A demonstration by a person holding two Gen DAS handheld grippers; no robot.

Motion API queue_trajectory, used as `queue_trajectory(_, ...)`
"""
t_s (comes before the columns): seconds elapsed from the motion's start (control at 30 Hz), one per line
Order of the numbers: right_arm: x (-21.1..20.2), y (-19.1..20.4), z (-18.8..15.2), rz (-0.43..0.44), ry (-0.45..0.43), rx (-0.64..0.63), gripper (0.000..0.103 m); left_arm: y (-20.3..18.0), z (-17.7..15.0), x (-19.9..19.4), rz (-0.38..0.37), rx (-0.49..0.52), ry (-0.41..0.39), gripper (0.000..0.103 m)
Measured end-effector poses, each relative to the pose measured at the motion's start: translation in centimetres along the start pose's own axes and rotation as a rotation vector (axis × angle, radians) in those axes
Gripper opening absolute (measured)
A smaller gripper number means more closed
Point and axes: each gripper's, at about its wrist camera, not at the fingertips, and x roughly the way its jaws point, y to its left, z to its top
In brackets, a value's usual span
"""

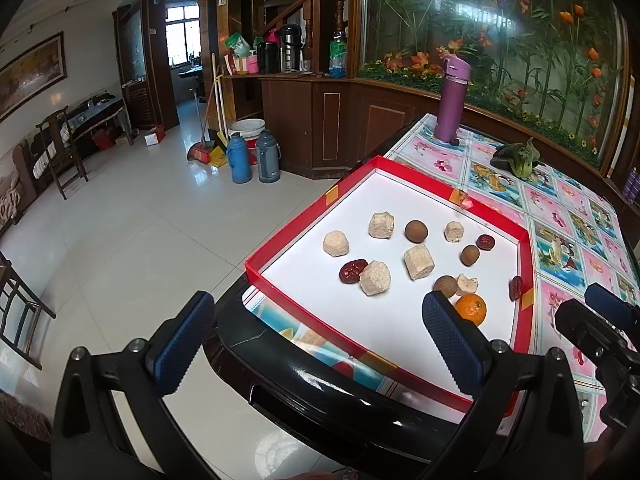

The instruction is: Organize fruits

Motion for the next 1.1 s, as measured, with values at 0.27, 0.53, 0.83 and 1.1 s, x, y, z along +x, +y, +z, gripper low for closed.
queue_trajectory(0.27, 0.03, 0.03, -0.11, -0.003, -0.003, -0.001, 0.08, 0.05, -0.1, -0.13, -0.004, 0.003, -0.007, 0.103)
queue_trajectory(0.53, -0.02, 0.16, -0.08, -0.002, 0.002, -0.003, 0.08, 0.01, -0.05, -0.33, 0.004, 0.006, -0.015, 0.103)
queue_trajectory(0.83, 0.44, 0.06, -0.31, -0.002, 0.013, 0.003, 0.08, 0.21, -0.1, -0.08, 0.012, 0.015, -0.005, 0.103)
queue_trajectory(1.1, 0.66, 0.17, -0.37, 0.0, 0.012, -0.002, 0.08, 0.06, -0.32, 0.42, 0.014, 0.023, 0.006, 0.103)
